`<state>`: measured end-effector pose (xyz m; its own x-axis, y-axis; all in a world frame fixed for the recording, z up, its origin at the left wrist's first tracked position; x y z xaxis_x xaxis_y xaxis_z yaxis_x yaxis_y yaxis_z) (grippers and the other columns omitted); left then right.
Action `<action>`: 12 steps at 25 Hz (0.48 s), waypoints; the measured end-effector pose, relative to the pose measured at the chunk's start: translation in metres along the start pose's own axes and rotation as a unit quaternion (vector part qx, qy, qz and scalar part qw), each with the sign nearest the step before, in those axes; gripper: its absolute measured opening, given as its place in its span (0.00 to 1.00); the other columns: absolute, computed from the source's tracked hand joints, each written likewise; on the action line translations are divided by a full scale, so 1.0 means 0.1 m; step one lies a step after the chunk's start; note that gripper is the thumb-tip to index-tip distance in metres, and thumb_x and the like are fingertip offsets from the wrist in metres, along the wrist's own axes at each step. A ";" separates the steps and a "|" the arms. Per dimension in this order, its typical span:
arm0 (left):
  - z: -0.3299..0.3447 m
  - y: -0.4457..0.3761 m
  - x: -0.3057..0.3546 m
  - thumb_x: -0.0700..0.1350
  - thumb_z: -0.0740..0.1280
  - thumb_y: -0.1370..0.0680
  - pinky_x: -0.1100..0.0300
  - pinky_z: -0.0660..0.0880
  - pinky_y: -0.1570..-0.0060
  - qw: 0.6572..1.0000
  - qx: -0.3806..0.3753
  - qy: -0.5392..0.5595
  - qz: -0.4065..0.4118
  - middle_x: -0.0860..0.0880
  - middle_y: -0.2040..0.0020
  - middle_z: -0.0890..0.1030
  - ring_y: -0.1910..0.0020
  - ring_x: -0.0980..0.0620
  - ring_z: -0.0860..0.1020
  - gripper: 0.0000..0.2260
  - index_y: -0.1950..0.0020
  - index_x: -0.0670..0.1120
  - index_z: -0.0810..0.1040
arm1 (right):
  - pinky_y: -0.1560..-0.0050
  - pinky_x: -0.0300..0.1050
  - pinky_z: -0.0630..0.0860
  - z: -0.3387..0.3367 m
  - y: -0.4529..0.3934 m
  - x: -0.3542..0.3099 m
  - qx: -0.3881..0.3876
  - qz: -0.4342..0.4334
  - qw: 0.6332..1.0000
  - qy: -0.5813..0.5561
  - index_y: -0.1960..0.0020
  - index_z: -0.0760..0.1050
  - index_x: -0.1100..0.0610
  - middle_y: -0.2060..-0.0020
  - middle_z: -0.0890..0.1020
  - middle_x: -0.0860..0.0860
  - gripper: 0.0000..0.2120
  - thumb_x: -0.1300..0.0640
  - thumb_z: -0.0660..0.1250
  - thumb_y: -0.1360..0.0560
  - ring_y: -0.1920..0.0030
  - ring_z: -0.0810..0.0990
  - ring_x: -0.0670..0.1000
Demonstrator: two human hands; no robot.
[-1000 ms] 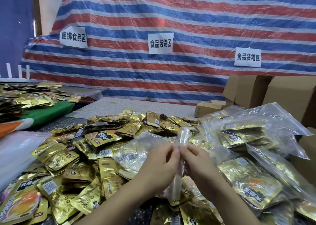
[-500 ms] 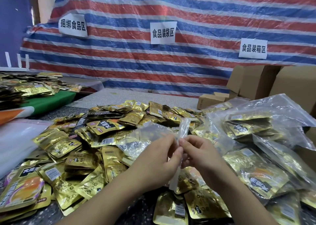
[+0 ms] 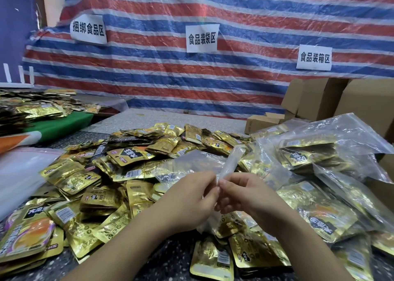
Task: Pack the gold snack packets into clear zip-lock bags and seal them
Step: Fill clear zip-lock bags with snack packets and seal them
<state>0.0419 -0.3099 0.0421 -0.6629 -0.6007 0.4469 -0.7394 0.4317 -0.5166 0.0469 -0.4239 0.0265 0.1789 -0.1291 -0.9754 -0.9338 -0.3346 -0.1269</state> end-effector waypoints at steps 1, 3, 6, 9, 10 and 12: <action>0.00 0.00 -0.01 0.48 0.62 0.19 0.65 0.64 0.66 1.000 -0.004 0.009 -0.006 0.56 0.65 0.72 0.63 0.61 0.71 0.13 0.63 0.54 0.66 | 0.62 0.42 0.79 0.01 0.01 -0.01 -0.002 -0.005 1.000 0.008 0.55 0.80 0.65 0.64 0.82 0.58 0.12 0.59 0.63 0.18 0.64 0.83 0.52; 0.00 0.00 -0.03 0.47 0.62 0.19 0.66 0.65 0.65 0.999 -0.009 0.029 -0.013 0.55 0.64 0.74 0.63 0.61 0.72 0.12 0.62 0.52 0.68 | 0.62 0.42 0.78 0.02 0.02 -0.05 -0.001 -0.016 0.999 0.032 0.54 0.79 0.65 0.64 0.82 0.56 0.11 0.60 0.62 0.18 0.63 0.82 0.52; -0.01 -0.01 -0.02 0.45 0.62 0.18 0.67 0.65 0.65 0.997 -0.013 0.070 -0.014 0.56 0.66 0.74 0.65 0.61 0.72 0.11 0.62 0.50 0.71 | 0.63 0.42 0.77 0.01 0.02 -0.10 0.020 -0.038 0.996 0.075 0.56 0.78 0.62 0.67 0.82 0.55 0.11 0.61 0.62 0.18 0.65 0.81 0.52; -0.02 0.01 0.02 0.43 0.61 0.18 0.70 0.66 0.64 0.994 -0.015 0.106 -0.011 0.57 0.67 0.74 0.65 0.63 0.72 0.14 0.63 0.53 0.71 | 0.64 0.44 0.76 0.01 0.02 -0.14 0.033 -0.053 0.995 0.072 0.59 0.77 0.61 0.69 0.80 0.55 0.12 0.61 0.62 0.18 0.67 0.80 0.52; -0.02 0.01 0.03 0.42 0.60 0.17 0.70 0.66 0.64 0.994 -0.016 0.110 -0.010 0.57 0.67 0.74 0.65 0.62 0.72 0.14 0.63 0.54 0.71 | 0.64 0.44 0.75 0.01 0.03 -0.15 0.035 -0.057 0.995 0.068 0.59 0.77 0.61 0.69 0.80 0.55 0.12 0.61 0.62 0.18 0.67 0.79 0.52; -0.03 0.01 0.03 0.43 0.59 0.17 0.66 0.68 0.63 0.994 -0.016 0.111 -0.011 0.55 0.65 0.75 0.64 0.60 0.73 0.13 0.62 0.51 0.72 | 0.64 0.44 0.75 0.01 0.03 -0.17 0.038 -0.065 0.995 0.063 0.59 0.77 0.62 0.69 0.79 0.57 0.12 0.61 0.62 0.18 0.68 0.79 0.52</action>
<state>0.0386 -0.3098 0.0451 -0.6527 -0.4487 0.6104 -0.7557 0.4430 -0.4823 0.0408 -0.4224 0.0423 0.3334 -0.2075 -0.9197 -0.9197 -0.2860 -0.2688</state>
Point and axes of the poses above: each hand's wrist, its own y-axis away from the middle knuckle, its own z-axis out of the palm, x = y × z, the point moved 8 cm from there along -y, towards the middle knuckle
